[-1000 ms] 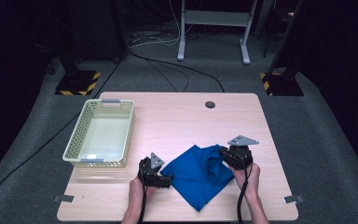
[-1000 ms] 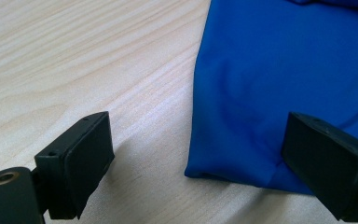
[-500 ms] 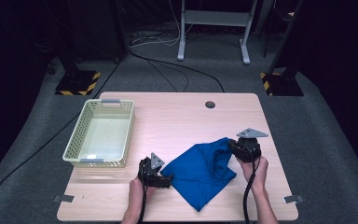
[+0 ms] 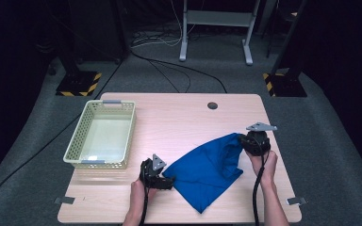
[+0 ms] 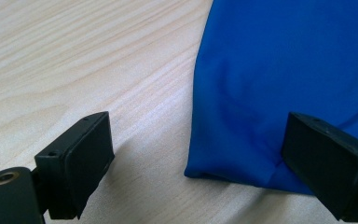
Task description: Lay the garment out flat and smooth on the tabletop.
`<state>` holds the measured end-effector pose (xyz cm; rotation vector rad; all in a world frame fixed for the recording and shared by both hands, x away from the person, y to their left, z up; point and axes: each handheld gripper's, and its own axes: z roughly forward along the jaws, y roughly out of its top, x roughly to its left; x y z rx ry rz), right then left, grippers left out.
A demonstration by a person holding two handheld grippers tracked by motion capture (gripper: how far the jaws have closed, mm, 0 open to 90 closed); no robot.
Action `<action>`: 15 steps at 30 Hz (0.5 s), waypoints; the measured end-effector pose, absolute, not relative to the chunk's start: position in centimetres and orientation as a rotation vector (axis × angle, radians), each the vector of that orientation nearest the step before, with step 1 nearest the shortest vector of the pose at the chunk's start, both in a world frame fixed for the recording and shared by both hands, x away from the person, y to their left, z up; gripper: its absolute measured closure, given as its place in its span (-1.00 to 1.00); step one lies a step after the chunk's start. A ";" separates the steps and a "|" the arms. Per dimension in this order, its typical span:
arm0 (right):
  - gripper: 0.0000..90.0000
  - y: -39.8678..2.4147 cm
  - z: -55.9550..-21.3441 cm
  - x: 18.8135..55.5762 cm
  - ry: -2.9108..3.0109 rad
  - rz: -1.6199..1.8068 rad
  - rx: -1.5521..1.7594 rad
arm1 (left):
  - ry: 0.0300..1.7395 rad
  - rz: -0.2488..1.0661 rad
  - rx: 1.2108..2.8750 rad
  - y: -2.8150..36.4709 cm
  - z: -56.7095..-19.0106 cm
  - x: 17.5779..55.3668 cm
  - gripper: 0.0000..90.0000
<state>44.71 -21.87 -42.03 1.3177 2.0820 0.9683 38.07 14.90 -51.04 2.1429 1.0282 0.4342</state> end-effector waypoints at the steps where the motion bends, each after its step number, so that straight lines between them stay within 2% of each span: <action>1: 0.85 -21.9 -42.1 44.9 2.077 0.960 1.321 | 1.029 0.433 2.143 14.9 -51.0 38.1 -0.81; 9: 0.81 -22.5 -42.8 46.2 2.019 0.957 1.358 | 1.029 0.433 2.143 14.9 -51.0 38.1 -0.81; 12: 0.55 -23.0 -43.8 46.7 2.048 0.953 1.433 | 1.029 0.434 2.143 14.9 -51.0 38.1 -0.81; 15: 0.43 -23.5 -44.4 46.2 2.045 0.946 1.478 | 1.029 0.434 2.143 14.9 -51.0 38.1 -0.81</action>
